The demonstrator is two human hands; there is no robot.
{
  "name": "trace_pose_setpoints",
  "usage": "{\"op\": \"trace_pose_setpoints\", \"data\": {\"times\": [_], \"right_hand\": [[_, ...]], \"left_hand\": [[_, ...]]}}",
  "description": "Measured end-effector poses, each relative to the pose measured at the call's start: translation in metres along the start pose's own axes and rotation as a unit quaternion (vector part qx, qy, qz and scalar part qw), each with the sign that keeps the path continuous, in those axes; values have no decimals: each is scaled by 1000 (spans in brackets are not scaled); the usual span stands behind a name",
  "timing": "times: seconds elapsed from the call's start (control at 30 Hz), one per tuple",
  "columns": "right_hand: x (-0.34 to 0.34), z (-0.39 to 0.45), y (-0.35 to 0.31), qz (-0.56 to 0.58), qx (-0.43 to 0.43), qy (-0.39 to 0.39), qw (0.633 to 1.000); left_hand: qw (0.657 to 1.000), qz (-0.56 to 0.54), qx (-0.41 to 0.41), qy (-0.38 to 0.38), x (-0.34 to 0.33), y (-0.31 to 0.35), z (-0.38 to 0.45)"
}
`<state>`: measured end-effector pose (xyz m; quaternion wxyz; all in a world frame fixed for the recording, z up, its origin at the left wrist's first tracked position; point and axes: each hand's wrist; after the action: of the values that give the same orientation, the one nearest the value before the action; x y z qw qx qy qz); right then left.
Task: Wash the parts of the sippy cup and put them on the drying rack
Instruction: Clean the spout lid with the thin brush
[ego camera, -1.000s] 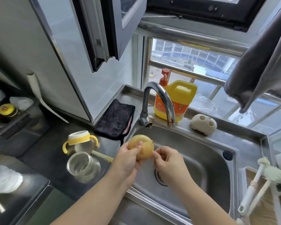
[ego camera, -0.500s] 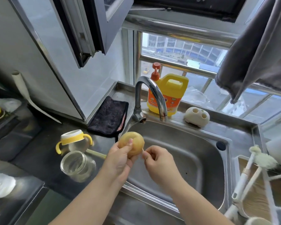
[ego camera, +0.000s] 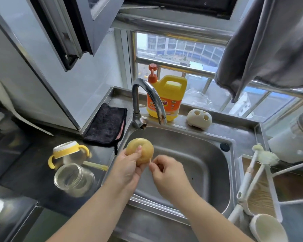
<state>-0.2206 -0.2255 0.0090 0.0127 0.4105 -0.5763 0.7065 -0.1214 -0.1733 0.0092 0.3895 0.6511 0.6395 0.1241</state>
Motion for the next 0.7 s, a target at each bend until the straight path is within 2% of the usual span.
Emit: {"op": "trace_pose_setpoints", "data": {"times": [0.07, 0.23, 0.4, 0.53, 0.7], "right_hand": [[-1, -7, 0, -1, -4, -11, 1000], [11, 15, 1, 19, -8, 49, 999], [1, -6, -3, -18, 45, -11, 999], [22, 0, 2, -59, 95, -38, 993], [55, 8, -9, -74, 185, -3, 980]], "left_hand": [[1000, 1, 4, -3, -2, 0, -3], [999, 5, 0, -42, -4, 1, -10], [1000, 18, -22, -9, -6, 14, -6], [994, 70, -82, -34, 4, 29, -4], [966, 182, -181, -33, 17, 35, -2]]}}
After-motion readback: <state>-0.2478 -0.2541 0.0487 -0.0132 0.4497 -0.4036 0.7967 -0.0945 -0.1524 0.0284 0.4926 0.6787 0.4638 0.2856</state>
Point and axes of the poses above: each hand's wrist, its own z-axis towards the middle knuckle, its own x-axis out of the back of the hand, y = z × x, and after that the axes turned 13 degrees about y, right-handed
